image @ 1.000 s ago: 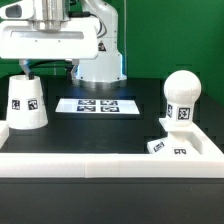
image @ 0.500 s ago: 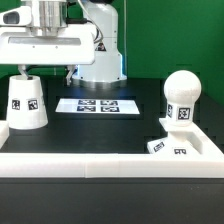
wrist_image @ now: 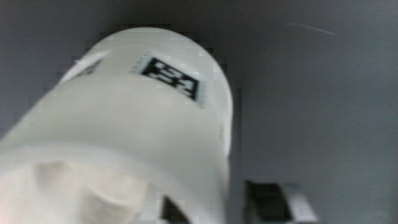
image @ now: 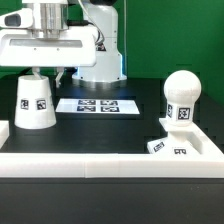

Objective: Assemble lamp

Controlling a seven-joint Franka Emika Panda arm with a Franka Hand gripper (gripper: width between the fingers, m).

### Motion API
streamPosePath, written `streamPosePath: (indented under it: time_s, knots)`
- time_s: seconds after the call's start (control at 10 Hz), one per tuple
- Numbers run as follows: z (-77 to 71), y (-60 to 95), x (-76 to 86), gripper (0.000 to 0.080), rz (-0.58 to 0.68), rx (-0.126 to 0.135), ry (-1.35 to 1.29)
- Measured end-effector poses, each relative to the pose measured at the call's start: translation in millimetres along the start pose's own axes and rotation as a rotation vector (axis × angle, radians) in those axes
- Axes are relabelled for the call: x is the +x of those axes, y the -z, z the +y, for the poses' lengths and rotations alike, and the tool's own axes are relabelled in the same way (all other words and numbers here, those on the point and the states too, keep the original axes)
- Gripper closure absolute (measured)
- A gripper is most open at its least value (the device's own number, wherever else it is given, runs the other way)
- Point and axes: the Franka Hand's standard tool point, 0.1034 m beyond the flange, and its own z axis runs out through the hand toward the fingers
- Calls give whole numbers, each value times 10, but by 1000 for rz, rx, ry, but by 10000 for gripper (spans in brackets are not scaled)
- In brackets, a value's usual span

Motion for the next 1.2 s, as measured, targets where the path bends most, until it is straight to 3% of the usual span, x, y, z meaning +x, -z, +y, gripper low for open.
streamPosePath:
  time_s: [0.3,0.5,0.6,0.7,0.9,1.1,1.2]
  knots:
    - [-237,67,47,755,-11,19,-26]
    - [-544,213,122,755,-17,41,-98]
    - [-779,310,169,755,-34,57,-171]
    - [-1033,448,271,755,-42,72,-222]
    - [-1325,669,491,755,-47,93,-305]
    - [-1515,883,820,755,-13,119,-385]
    - [-1551,888,869,755,-9,117,-396]
